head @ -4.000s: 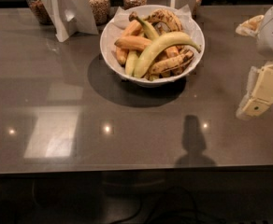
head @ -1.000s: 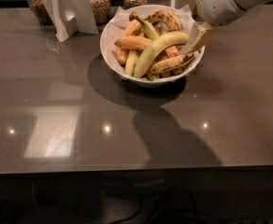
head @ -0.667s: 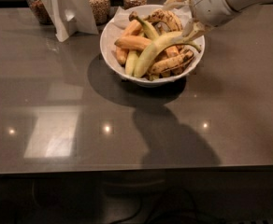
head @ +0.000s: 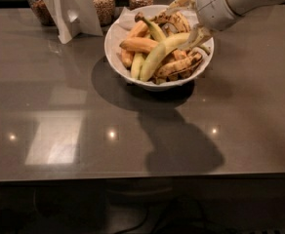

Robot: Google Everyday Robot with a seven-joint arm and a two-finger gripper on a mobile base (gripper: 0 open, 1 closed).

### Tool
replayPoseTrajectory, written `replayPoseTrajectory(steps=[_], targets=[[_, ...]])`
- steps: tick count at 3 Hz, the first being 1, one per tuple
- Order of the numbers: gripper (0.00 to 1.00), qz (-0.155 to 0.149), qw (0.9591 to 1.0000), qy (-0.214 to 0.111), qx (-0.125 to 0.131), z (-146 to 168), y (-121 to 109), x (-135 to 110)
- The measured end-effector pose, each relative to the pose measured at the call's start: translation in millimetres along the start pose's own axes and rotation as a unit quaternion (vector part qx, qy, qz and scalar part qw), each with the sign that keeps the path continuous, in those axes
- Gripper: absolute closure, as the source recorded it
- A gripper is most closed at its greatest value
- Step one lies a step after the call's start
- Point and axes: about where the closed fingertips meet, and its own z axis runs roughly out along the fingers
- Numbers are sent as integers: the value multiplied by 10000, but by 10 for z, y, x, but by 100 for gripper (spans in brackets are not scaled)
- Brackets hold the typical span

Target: Pick banana from white bowl

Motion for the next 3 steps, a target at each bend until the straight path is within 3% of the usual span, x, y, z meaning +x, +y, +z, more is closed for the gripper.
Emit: replayPoseTrajectory(steps=[1,2,3], targets=[[44,-76,9999,-9,-92,81,27,33],[45,-75,9996,21,-279,453,104,221],[45,-67,9995,-4,-298,532,99,226]])
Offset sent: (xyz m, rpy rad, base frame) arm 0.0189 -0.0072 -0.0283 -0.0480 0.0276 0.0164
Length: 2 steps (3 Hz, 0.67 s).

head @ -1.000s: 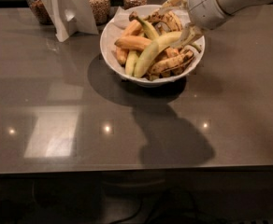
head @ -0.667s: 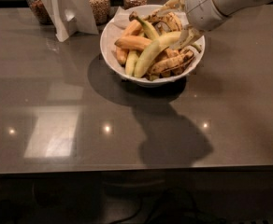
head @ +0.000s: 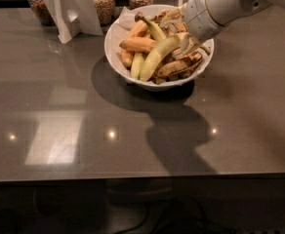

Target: Pick banana from white bowl

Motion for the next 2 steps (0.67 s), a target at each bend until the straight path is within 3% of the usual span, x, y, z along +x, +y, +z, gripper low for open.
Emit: replayPoseTrajectory(steps=[1,2], targets=[[46,8,10000,-12,-47,44,22,2],[53,15,9999,-22,-138,89,69,8]])
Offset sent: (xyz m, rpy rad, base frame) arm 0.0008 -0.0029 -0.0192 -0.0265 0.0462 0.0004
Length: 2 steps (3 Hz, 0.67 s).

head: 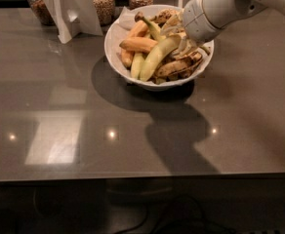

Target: Pick banana from white bowl

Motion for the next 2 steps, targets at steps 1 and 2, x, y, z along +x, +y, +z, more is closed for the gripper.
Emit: replayPoseTrajectory(steps=[1,2], targets=[[72,2,10000,-12,-67,15,35,9],[95,39,9999,-61,-112,-19,42,17]])
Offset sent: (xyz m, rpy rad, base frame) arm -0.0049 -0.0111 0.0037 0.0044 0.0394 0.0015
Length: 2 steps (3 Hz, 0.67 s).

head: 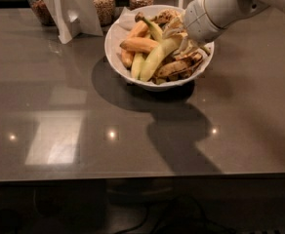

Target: Pick banana from white bowl

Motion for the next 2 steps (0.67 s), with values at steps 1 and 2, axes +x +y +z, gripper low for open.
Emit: replayPoseTrajectory(steps=[1,2], targets=[[100,44,9999,-114,-47,-67,-42,-18],[100,108,9994,-303,-106,-200,-138,-58]])
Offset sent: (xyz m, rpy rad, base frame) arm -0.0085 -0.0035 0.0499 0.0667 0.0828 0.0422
